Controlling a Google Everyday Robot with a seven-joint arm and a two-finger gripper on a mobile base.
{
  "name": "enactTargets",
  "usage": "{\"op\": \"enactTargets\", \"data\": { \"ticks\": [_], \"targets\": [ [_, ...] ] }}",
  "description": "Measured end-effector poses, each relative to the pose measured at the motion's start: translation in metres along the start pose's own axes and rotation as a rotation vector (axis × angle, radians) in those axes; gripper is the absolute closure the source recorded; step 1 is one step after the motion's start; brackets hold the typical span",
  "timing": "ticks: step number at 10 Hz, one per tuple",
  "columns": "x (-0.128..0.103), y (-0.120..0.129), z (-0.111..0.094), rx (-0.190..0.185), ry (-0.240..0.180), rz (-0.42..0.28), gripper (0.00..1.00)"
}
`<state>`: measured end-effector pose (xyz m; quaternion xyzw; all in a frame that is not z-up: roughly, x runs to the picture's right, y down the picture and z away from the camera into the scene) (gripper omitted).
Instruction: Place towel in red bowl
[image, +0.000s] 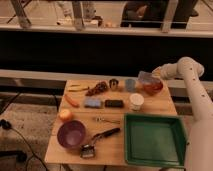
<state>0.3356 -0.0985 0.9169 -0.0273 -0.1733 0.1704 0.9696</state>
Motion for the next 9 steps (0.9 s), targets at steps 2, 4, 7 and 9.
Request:
{"op": "enactTargets", "data": {
  "ticks": [2, 4, 7, 9],
  "targets": [
    [0.002, -0.002, 0.004, 0.016, 0.011, 0.004, 0.97],
    [0.011, -0.003, 0.002, 0.031, 0.028, 0.017, 0.97],
    [0.024, -0.005, -0.006, 0.052, 0.049, 0.037, 0.97],
    [0.029, -0.002, -0.011, 0.056, 0.058, 0.042, 0.97]
  ]
}}
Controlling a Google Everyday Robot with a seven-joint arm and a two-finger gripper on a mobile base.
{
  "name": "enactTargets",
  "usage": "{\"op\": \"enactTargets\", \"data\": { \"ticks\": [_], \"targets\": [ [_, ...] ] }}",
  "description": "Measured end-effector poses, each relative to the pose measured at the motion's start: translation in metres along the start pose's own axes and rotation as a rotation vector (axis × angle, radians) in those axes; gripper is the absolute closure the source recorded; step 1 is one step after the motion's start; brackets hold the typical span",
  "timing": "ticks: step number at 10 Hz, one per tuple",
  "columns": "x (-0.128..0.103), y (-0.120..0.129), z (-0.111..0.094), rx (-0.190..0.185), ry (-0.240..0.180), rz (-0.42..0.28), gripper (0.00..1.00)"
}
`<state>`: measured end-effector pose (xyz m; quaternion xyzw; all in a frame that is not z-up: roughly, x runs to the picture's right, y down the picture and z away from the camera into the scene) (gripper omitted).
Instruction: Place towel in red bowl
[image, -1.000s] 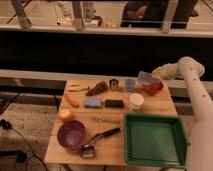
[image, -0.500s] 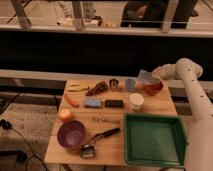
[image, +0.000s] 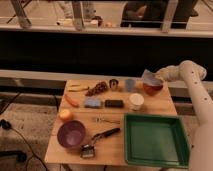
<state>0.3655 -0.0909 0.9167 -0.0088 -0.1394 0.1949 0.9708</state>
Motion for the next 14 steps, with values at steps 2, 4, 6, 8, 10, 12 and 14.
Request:
{"op": "enactTargets", "data": {
  "ticks": [2, 4, 6, 8, 10, 12, 14],
  "targets": [
    [-0.002, 0.003, 0.0, -0.006, -0.003, -0.003, 0.97],
    [-0.007, 0.009, 0.002, -0.022, -0.011, -0.01, 0.97],
    [-0.012, 0.013, 0.004, -0.032, -0.013, -0.021, 0.97],
    [-0.011, 0.013, 0.005, -0.033, -0.005, -0.027, 0.96],
    [-0.006, 0.012, 0.006, -0.036, 0.026, -0.029, 0.81],
    [-0.007, 0.013, 0.008, -0.046, 0.042, -0.029, 0.65],
    [-0.008, 0.013, 0.008, -0.051, 0.044, -0.03, 0.44]
  ]
}}
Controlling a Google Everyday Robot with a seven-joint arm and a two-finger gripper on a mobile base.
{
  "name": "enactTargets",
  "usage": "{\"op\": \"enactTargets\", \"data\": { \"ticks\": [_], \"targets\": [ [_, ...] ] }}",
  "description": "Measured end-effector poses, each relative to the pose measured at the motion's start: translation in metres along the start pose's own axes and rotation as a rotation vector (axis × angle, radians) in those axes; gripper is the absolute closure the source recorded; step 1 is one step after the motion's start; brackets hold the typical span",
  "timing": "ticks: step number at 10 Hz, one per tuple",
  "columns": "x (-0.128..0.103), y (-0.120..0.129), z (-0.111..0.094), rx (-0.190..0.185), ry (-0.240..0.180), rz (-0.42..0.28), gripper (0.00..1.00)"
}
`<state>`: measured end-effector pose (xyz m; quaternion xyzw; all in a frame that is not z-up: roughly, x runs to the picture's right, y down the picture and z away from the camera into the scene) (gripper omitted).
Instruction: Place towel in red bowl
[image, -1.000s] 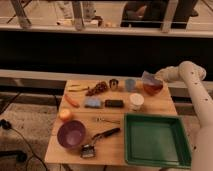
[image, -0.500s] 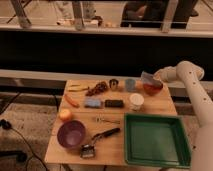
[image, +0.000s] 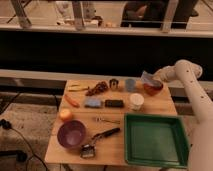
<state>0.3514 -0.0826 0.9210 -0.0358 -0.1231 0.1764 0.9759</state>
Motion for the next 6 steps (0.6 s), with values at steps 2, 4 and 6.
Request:
{"op": "enactTargets", "data": {
  "ticks": [2, 4, 6],
  "targets": [
    [0.0019, 0.0009, -0.0033, -0.002, 0.0, -0.003, 0.24],
    [-0.0018, 0.0015, -0.0034, -0.004, -0.004, -0.009, 0.2],
    [-0.004, 0.0022, -0.0032, -0.008, -0.006, -0.013, 0.2]
  ]
}}
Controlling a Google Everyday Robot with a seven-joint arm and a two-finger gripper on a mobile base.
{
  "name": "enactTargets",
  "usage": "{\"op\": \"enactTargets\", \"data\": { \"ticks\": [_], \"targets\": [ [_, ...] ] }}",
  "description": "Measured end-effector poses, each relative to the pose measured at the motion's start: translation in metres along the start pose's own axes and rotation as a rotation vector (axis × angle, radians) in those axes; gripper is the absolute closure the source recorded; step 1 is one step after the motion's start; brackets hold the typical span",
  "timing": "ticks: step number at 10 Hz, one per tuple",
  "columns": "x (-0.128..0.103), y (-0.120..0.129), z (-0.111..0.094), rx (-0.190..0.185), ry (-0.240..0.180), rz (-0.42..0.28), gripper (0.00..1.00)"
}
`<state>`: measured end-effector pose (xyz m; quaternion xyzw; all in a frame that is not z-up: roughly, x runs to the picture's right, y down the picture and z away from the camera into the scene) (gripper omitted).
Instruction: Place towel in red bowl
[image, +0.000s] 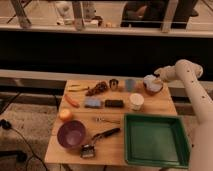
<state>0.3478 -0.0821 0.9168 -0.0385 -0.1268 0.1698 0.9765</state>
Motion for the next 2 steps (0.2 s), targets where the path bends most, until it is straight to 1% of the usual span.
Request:
{"op": "enactTargets", "data": {
  "ticks": [1, 2],
  "targets": [
    [0.0001, 0.001, 0.0003, -0.003, 0.0, 0.0, 0.2],
    [0.0, 0.003, 0.0014, -0.004, 0.003, -0.003, 0.22]
  ]
}}
